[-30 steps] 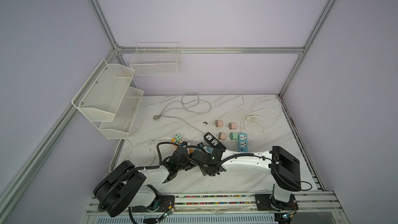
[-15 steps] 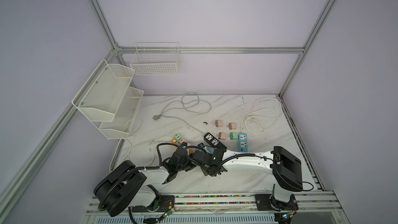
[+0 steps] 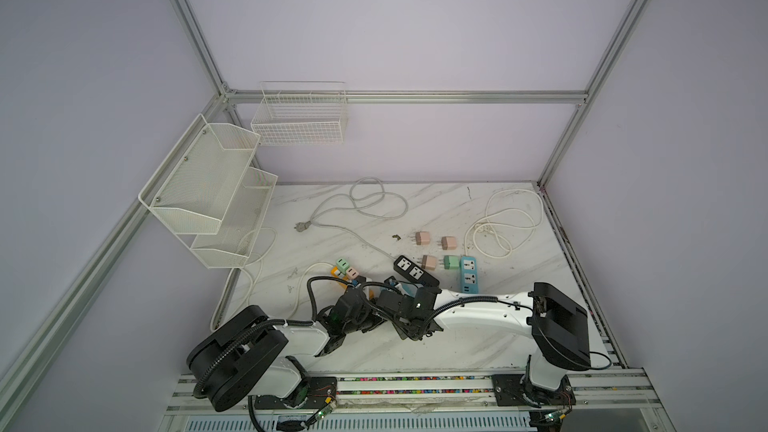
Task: Pull the plug off the socket
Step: 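Pull the teal adapter out with the right gripper while the left holds the strip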
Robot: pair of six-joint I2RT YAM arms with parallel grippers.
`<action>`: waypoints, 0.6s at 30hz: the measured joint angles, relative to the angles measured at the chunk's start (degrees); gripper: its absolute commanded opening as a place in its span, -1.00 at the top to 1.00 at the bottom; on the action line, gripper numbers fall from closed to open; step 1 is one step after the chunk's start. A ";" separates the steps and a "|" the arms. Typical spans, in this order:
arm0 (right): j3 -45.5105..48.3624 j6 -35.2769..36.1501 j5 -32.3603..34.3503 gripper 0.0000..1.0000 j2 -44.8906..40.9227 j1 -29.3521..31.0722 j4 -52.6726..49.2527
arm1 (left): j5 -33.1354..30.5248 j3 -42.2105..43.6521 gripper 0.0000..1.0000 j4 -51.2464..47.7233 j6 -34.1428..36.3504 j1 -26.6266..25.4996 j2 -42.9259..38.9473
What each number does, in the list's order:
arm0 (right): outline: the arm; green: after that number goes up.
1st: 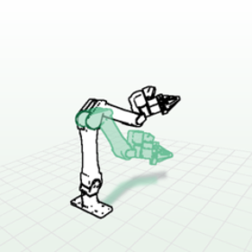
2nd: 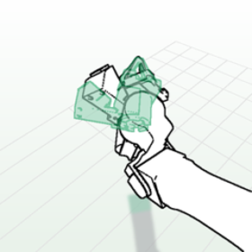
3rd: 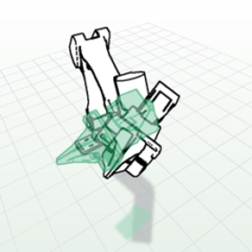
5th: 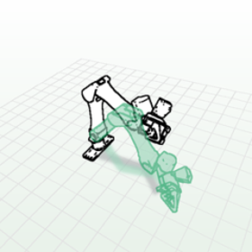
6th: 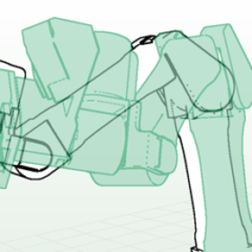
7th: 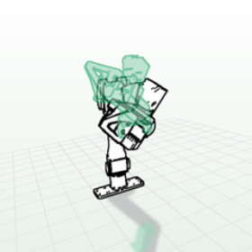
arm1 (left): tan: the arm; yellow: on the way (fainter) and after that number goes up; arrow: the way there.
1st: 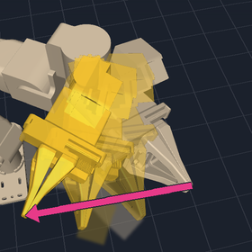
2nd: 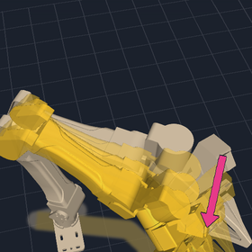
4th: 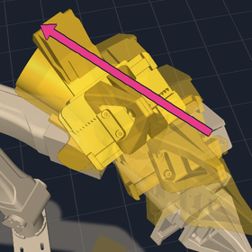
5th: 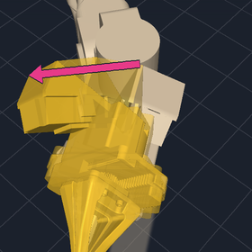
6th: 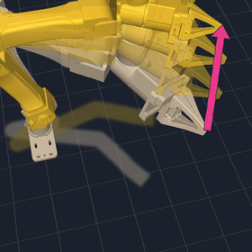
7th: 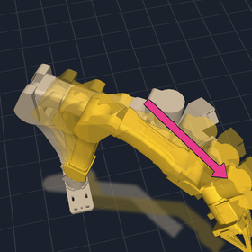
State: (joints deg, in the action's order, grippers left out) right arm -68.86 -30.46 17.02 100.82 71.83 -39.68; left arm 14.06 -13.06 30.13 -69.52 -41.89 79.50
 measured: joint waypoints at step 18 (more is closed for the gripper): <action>2.99 2.23 -1.25 0.65 -2.23 -0.68 2.49 | 0.11 -0.04 0.51 2.58 -1.44 -0.63 2.03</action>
State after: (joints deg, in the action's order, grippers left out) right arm -65.87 -28.23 15.77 98.59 71.16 -37.19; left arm 14.17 -13.10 32.71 -70.96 -42.52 81.54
